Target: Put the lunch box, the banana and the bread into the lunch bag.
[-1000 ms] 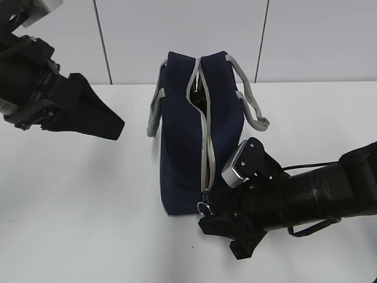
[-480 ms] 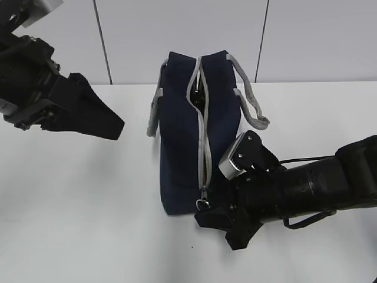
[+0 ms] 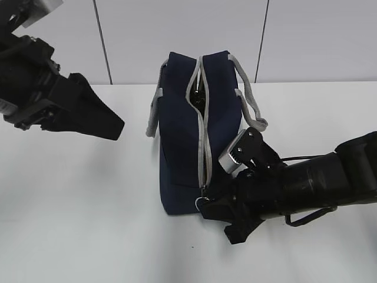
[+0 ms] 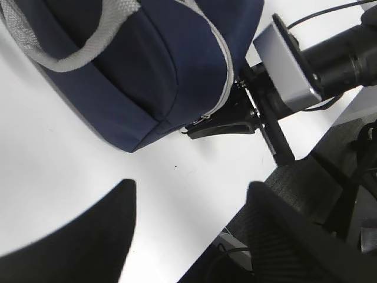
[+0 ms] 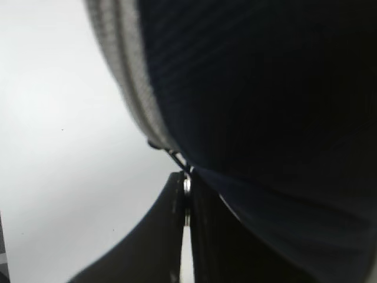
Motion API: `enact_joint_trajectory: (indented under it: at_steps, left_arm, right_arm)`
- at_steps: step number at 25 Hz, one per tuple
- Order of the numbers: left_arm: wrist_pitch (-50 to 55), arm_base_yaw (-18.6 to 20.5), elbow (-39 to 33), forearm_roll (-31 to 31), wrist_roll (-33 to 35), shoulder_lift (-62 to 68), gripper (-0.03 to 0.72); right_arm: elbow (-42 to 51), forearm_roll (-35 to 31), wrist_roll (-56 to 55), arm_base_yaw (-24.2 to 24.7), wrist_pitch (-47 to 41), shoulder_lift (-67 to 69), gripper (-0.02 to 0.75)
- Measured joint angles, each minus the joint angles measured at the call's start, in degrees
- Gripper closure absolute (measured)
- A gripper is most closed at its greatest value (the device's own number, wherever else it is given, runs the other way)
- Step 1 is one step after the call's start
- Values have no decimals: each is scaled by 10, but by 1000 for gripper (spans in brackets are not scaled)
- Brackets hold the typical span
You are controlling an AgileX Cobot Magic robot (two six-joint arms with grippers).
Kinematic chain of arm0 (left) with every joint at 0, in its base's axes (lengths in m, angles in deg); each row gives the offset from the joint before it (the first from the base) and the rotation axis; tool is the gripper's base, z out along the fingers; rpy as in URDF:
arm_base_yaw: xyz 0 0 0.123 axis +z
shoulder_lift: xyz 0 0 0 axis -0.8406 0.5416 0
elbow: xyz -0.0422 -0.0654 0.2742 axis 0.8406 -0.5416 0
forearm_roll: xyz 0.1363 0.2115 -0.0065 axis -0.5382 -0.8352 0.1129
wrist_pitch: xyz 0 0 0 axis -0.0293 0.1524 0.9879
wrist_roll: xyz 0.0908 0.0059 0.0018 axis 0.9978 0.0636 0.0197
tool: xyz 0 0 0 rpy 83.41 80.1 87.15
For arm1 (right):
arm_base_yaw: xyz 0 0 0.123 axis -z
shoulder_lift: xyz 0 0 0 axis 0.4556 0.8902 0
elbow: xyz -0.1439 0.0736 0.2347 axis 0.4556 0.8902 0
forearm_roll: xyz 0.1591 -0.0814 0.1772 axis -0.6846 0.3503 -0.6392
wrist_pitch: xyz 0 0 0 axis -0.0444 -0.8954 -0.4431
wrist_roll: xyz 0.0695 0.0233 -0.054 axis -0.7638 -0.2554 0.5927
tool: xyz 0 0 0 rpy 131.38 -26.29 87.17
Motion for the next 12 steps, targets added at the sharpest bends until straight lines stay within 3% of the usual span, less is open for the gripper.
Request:
enact_joint_trajectory:
  at_steps: [12]
  left_arm:
    - [0, 0, 0, 0, 0, 0, 274]
  right_arm:
    - [0, 184, -207, 0, 31, -103, 754]
